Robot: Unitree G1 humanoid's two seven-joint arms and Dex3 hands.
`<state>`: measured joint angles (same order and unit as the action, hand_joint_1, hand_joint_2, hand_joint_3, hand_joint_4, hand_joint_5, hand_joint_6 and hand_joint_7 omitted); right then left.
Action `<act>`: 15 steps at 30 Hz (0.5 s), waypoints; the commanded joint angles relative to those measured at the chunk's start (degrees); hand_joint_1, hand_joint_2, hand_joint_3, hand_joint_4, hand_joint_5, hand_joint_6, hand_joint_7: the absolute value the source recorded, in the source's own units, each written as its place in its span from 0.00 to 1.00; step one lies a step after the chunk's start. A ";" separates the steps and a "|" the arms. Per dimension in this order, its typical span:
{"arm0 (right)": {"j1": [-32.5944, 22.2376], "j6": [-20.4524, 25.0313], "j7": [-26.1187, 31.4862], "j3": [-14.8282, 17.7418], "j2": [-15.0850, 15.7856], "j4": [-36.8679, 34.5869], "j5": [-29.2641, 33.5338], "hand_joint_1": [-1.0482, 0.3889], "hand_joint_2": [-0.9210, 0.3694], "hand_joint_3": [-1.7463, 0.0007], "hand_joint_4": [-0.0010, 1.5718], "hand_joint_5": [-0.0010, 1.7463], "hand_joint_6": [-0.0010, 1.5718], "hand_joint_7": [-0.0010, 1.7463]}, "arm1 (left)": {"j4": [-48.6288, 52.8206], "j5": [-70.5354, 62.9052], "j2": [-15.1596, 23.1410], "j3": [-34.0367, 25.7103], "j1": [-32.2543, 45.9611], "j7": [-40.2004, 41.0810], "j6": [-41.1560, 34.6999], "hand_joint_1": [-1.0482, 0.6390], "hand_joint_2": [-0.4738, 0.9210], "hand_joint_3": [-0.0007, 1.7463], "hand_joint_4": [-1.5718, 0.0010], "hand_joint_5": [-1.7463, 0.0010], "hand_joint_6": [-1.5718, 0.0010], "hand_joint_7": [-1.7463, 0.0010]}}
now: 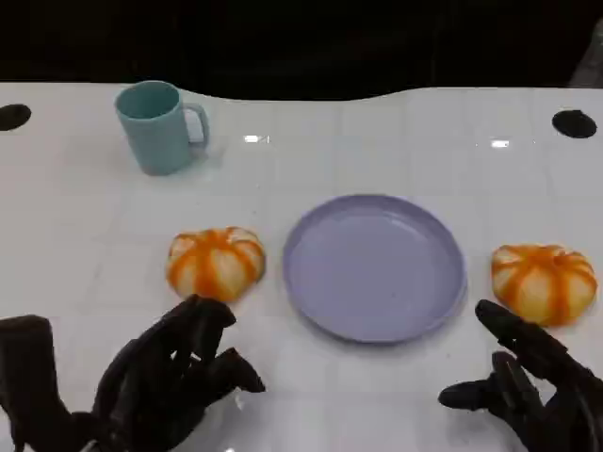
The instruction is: Grasp the bread from the table and place it into the plate.
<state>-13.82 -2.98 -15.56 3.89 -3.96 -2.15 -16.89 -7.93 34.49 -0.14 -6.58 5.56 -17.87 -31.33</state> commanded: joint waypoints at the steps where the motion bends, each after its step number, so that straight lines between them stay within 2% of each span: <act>1: 0.34 -0.22 0.43 0.30 0.60 -0.33 0.27 0.20 0.00 0.83 0.55 0.51 0.69 0.10 | 0.50 -0.41 0.79 -0.63 -0.76 -0.06 0.89 0.34 1.00 0.28 0.62 0.00 0.75 0.00; 15: -0.04 0.27 0.61 0.17 0.61 0.44 0.07 0.20 0.00 0.83 0.56 0.50 0.70 0.11 | 0.64 0.04 1.01 -0.44 -0.64 -0.34 0.73 0.34 1.00 0.28 0.63 0.00 0.75 0.00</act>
<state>-13.68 -2.96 -15.25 3.77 -3.96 -2.20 -16.80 -7.36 34.47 0.09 -6.60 5.04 -17.94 -30.58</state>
